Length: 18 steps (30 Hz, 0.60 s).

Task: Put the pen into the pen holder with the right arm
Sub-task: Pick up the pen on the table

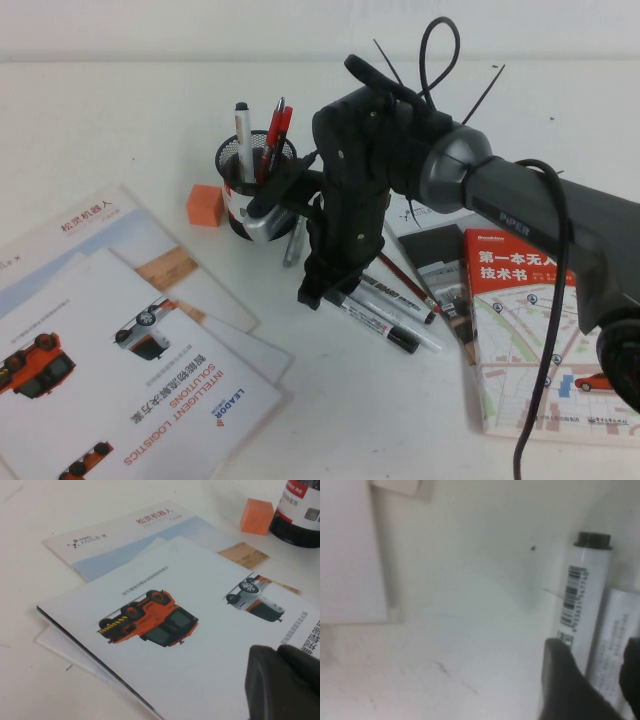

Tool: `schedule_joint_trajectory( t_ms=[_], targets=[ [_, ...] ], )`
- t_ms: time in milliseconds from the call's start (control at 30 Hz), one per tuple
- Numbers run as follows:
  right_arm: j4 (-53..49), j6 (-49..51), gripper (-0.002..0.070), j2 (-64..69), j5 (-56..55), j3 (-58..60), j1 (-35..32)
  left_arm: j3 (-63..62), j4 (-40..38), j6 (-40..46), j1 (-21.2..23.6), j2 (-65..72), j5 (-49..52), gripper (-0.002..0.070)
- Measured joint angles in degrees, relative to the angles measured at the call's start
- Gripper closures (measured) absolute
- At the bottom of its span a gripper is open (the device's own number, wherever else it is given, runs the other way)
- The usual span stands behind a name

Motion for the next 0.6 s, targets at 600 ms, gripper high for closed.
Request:
schedule_joint_trajectory(
  t_ms=[600],
  targets=[
    [0.44, 0.00, 0.0444, 2.88, 0.02, 0.00, 0.88, 0.00, 0.00, 0.00, 0.00, 0.00, 0.00, 0.0677]
  ],
)
